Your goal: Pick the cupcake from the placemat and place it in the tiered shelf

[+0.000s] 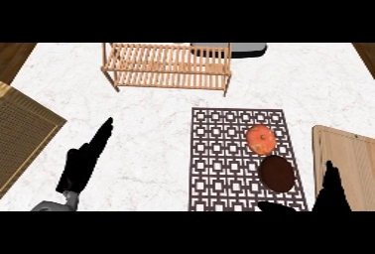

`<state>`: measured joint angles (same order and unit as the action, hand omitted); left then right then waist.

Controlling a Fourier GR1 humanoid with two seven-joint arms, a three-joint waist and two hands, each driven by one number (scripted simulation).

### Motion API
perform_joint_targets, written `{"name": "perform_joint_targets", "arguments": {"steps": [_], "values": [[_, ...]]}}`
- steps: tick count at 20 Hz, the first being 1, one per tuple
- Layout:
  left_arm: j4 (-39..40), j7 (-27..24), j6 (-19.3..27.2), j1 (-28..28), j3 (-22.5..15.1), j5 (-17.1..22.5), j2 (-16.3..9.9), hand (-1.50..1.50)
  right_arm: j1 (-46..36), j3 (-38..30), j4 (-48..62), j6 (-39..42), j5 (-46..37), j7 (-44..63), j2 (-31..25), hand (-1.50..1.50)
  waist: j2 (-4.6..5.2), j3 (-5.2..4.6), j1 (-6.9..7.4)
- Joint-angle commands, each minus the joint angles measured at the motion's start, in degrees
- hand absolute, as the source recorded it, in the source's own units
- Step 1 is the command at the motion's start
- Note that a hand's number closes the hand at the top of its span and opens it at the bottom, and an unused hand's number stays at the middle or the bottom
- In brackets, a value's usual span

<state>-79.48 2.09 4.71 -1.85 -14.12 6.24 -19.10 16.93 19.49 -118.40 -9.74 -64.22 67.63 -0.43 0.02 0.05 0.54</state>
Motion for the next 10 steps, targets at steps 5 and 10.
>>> {"name": "perform_joint_targets", "arguments": {"steps": [5, 10], "values": [[1.53, -1.11, -3.66, 0.96, 3.28, 1.12, -1.81, 0.0, -6.49, -2.59, 6.29, 1.34, 1.29, 9.05, 0.42, -1.5, 0.08, -0.07, -0.28], [0.27, 0.62, -0.83, 1.52, 1.51, -1.64, 1.42, 0.0, -5.69, -3.21, 7.19, 1.06, 2.53, 7.8, 0.42, -1.5, -0.01, -0.04, -0.45]]}}
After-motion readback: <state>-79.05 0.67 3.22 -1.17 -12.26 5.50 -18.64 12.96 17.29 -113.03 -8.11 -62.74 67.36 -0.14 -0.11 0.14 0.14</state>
